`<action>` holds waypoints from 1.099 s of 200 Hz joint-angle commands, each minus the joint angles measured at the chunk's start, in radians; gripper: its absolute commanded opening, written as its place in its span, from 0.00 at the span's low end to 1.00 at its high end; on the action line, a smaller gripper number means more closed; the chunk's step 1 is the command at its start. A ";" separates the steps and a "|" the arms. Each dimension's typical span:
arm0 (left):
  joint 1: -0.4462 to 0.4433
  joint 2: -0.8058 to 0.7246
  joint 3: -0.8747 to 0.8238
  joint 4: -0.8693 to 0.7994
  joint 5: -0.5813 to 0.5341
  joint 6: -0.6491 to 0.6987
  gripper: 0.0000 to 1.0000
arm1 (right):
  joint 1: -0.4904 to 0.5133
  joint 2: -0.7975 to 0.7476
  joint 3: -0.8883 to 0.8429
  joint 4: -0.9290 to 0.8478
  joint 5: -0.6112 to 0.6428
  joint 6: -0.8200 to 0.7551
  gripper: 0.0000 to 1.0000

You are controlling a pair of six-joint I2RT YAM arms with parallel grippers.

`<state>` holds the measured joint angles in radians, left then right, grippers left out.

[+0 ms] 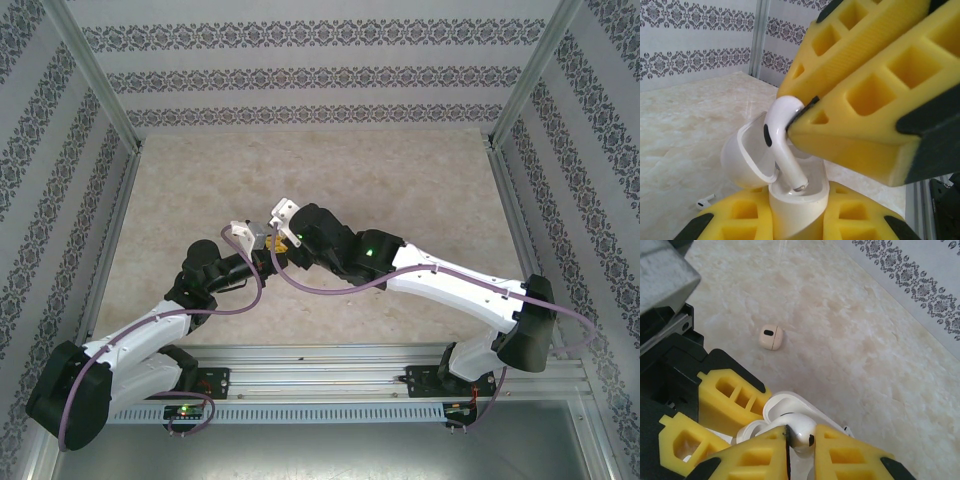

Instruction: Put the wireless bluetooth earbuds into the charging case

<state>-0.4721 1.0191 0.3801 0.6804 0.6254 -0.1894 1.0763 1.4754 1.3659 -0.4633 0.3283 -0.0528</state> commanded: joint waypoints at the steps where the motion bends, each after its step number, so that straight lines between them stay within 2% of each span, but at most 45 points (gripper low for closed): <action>1: -0.011 -0.010 0.023 0.042 0.017 -0.011 0.00 | 0.010 0.009 -0.027 0.026 0.031 -0.011 0.19; 166: -0.011 -0.016 0.018 0.046 -0.011 -0.013 0.00 | 0.061 -0.055 -0.134 0.079 -0.057 0.017 0.25; 220: -0.011 -0.014 0.019 0.044 -0.013 -0.010 0.00 | 0.068 -0.056 -0.136 0.079 -0.076 0.013 0.30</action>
<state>-0.4767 1.0199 0.3798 0.6525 0.6361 -0.1917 1.1042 1.4269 1.2514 -0.3649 0.3466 -0.0521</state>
